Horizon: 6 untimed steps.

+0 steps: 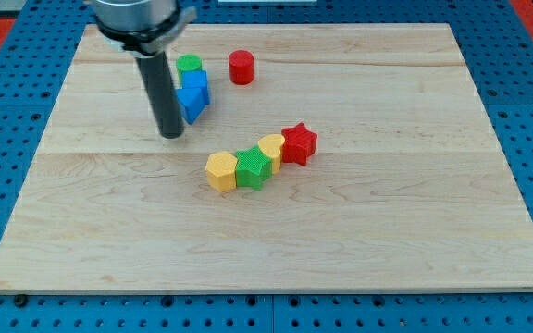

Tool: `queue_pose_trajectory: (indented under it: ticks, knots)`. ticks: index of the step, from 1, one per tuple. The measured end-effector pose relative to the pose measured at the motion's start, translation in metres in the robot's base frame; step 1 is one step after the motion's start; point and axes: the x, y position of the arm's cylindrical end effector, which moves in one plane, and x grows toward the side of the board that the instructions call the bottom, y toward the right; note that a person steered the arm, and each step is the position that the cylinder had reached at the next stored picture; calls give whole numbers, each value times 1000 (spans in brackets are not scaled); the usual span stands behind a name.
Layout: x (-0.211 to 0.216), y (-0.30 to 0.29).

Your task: Place your arm to right of the blue cube

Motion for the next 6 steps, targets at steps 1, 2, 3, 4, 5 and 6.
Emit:
queue_pose_trajectory:
  ticks: [1,2,3,4,5,6]
  knots:
    - [0,70]
    - [-32,56]
    - [-53,57]
    - [-53,46]
    - [-53,39]
    - [-53,37]
